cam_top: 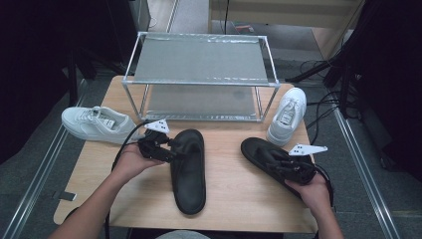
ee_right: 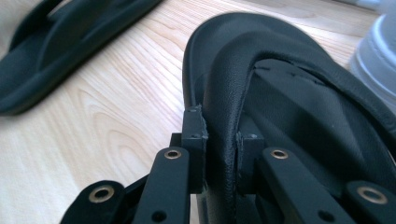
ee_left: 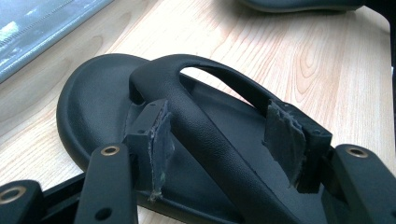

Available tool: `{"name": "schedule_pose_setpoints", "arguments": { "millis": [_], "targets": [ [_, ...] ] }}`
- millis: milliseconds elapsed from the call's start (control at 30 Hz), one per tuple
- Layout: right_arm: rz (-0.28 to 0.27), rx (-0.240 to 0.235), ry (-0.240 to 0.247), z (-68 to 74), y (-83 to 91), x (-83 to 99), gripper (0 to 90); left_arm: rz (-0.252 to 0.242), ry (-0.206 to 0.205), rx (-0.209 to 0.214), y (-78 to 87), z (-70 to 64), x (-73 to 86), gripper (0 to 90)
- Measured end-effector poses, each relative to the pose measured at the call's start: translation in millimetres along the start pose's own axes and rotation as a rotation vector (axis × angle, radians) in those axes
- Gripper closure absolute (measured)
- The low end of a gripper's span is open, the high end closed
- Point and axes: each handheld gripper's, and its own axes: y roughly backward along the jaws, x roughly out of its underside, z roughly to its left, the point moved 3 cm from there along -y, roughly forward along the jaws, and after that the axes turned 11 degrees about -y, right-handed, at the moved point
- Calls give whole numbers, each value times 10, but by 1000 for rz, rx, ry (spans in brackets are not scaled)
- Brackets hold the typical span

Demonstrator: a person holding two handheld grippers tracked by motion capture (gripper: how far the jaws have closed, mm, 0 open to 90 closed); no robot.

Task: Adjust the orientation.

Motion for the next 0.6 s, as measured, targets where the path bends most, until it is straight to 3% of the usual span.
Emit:
{"name": "schedule_pose_setpoints", "arguments": {
  "millis": [67, 367, 600],
  "targets": [
    [3, 0, -15, 66, -2, -26, 805, 1, 1, 3, 3, -3, 1, 412],
    [-29, 9, 4, 428, -110, -235, 808, -4, -1, -6, 37, -10, 20, 413],
    [-23, 49, 9, 586, -265, -355, 808, 0, 1, -13, 62, -14, 49, 411]
  ]
}}
